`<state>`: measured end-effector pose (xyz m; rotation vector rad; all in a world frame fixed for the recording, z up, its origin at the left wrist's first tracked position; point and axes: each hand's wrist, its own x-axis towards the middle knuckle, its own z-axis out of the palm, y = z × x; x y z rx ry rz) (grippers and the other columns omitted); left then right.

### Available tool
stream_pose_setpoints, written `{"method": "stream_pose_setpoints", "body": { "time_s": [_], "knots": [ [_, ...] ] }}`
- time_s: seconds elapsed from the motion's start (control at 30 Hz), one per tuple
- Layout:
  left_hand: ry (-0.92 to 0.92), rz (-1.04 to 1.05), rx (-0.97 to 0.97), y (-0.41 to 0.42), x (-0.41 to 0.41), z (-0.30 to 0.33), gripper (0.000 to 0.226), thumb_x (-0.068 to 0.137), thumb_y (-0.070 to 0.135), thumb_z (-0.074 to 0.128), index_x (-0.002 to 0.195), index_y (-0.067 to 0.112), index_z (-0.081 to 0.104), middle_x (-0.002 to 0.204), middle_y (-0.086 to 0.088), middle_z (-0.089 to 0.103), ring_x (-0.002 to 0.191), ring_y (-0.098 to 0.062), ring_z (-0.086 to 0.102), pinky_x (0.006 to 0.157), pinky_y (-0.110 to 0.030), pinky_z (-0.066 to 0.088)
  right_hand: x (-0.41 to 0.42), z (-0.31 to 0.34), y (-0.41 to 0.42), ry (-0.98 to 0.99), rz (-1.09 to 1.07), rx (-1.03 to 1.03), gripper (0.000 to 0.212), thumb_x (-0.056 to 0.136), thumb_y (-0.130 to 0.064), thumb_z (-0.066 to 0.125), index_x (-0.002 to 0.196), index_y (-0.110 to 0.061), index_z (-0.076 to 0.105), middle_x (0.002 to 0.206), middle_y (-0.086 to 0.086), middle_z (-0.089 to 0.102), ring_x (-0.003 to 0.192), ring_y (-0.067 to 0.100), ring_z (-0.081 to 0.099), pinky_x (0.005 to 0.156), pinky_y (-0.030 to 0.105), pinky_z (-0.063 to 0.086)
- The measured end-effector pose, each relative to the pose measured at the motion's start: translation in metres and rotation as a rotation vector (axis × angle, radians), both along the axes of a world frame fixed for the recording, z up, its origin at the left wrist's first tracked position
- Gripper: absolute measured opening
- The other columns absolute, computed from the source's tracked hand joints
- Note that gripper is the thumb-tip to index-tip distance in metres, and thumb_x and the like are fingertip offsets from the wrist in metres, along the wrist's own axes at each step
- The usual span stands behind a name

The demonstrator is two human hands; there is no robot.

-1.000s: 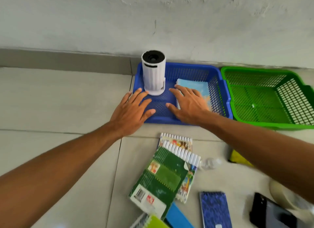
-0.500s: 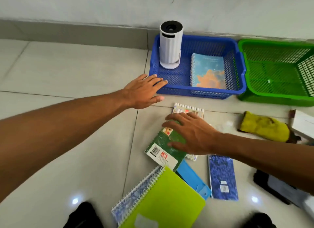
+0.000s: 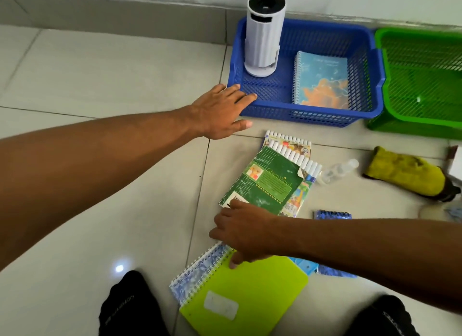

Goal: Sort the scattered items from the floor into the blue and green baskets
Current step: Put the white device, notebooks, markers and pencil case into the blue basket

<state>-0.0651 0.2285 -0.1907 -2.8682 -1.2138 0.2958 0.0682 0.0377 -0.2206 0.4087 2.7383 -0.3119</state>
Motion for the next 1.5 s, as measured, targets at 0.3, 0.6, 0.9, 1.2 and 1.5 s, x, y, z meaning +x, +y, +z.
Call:
{"method": "stream_pose_setpoints", "body": {
  "time_s": [0.3,0.6,0.9,1.2,1.5],
  "knots": [
    [0.001,-0.006,0.005,0.001,0.002,-0.002,0.07,0.099,0.055,0.029,0.152,0.011,0.017,0.149,-0.015,0.038,0.145,-0.032,0.022,0.115,-0.045,0.02,0.009,-0.004,-0.001,0.013,-0.051,0.012,0.039,0.091,-0.049,0.055,0.096,-0.013,0.068,0.099,0.01,0.062,0.094,0.028,0.058,0.085,0.038,0.042],
    [-0.006,-0.013,0.011,0.0,-0.001,-0.003,0.071,0.098,0.056,0.028,0.151,0.011,0.017,0.148,-0.015,0.039,0.143,-0.032,0.024,0.115,-0.045,0.022,0.014,0.001,-0.021,-0.083,-0.024,0.066,0.084,0.067,-0.076,0.064,0.115,-0.009,0.052,0.103,0.007,0.059,0.096,0.027,0.052,0.09,0.039,0.036],
    [-0.021,-0.014,0.02,0.001,-0.002,-0.004,0.071,0.097,0.056,0.031,0.151,0.011,0.019,0.144,-0.014,0.042,0.142,-0.031,0.026,0.114,-0.044,0.023,-0.001,0.009,-0.011,-0.241,-0.19,-0.124,0.068,0.064,-0.062,0.078,0.112,-0.018,0.058,0.111,0.004,0.059,0.108,0.025,0.05,0.095,0.038,0.031],
    [-0.164,0.141,-0.231,0.014,0.0,0.012,0.058,0.096,0.06,0.032,0.142,0.025,0.041,0.139,-0.004,0.051,0.137,-0.022,0.035,0.11,-0.042,0.026,0.02,0.04,0.041,-0.131,-0.773,-0.749,0.081,0.068,-0.055,0.082,0.136,-0.028,0.047,0.134,-0.003,0.057,0.12,0.023,0.054,0.091,0.03,0.044],
    [-0.508,0.459,-0.65,0.033,0.012,0.024,0.058,0.08,0.081,0.021,0.095,0.029,0.042,0.101,0.003,0.057,0.099,-0.014,0.053,0.109,-0.04,0.037,0.086,0.064,0.089,0.546,-1.4,-1.103,0.039,0.082,-0.022,0.076,0.119,-0.021,0.064,0.107,-0.001,0.074,0.095,0.021,0.072,0.086,0.037,0.058]
  ]
}}
